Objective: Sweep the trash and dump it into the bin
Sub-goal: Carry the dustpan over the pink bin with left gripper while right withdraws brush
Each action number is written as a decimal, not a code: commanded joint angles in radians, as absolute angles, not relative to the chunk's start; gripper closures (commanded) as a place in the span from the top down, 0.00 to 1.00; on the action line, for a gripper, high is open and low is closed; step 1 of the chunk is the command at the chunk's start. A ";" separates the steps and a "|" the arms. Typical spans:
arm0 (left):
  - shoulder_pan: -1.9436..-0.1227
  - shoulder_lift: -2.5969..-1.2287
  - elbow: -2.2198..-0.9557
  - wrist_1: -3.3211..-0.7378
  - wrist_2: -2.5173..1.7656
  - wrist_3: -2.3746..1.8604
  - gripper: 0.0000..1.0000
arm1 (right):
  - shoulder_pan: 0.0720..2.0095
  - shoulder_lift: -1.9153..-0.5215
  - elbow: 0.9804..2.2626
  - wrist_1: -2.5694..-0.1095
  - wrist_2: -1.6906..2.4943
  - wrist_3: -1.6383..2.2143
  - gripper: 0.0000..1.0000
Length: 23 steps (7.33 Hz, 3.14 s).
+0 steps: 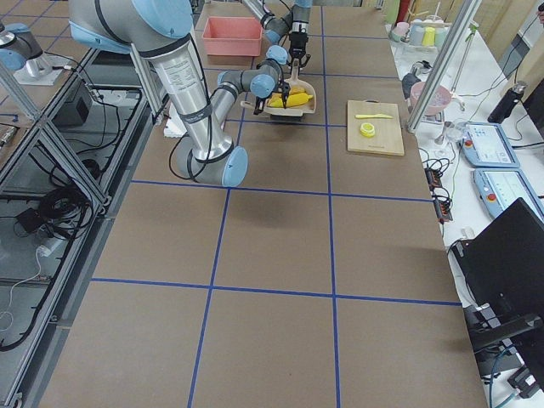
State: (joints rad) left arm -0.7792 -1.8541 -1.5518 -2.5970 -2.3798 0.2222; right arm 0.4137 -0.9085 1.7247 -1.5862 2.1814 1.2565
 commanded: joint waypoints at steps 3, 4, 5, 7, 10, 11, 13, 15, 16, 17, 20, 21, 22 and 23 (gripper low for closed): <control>-0.813 -1.818 -1.554 -2.785 -2.437 0.070 0.00 | 0.442 -1.092 1.981 -1.661 2.181 1.247 0.00; -0.831 -1.787 -1.555 -2.863 -2.439 0.008 0.00 | 0.474 -1.139 2.064 -1.707 2.180 1.246 0.00; -0.854 -1.748 -1.562 -2.928 -2.447 -0.027 0.00 | 0.503 -1.194 2.136 -1.735 2.178 1.236 0.00; -0.919 -1.634 -1.562 -3.108 -2.454 -0.131 0.00 | 0.613 -1.281 2.206 -1.787 2.174 1.133 0.00; -1.119 -1.392 -1.592 -3.273 -2.564 -0.184 0.00 | 0.776 -1.432 2.238 -1.824 2.184 0.875 0.00; -1.178 -1.294 -1.624 -3.295 -2.594 -0.183 0.00 | 0.826 -1.471 2.237 -1.825 2.195 0.783 0.00; -1.251 -1.148 -1.629 -3.341 -2.620 -0.183 0.00 | 0.886 -1.531 2.240 -1.824 2.218 0.711 0.00; -1.360 -1.036 -1.626 -3.352 -2.681 -0.180 0.00 | 0.940 -1.612 2.262 -1.813 2.221 0.684 0.00; -1.417 -0.994 -1.621 -3.371 -2.718 -0.176 0.00 | 0.966 -1.646 2.287 -1.812 2.239 0.678 0.00; -1.477 -0.936 -1.618 -3.407 -2.752 -0.176 0.00 | 0.988 -1.661 2.310 -1.810 2.250 0.686 0.00; -1.682 -0.778 -1.600 -3.447 -2.804 -0.176 0.00 | 1.029 -1.778 2.332 -1.807 2.290 0.623 0.00; -1.718 -0.737 -1.600 -3.447 -2.810 -0.176 0.00 | 1.051 -1.785 2.309 -1.795 2.321 0.605 0.00; -1.721 -0.694 -1.600 -3.447 -2.815 -0.176 0.00 | 1.058 -1.792 2.304 -1.795 2.330 0.595 0.00; -1.732 -0.658 -1.597 -3.450 -2.829 -0.176 0.00 | 1.065 -1.793 2.301 -1.795 2.354 0.595 0.00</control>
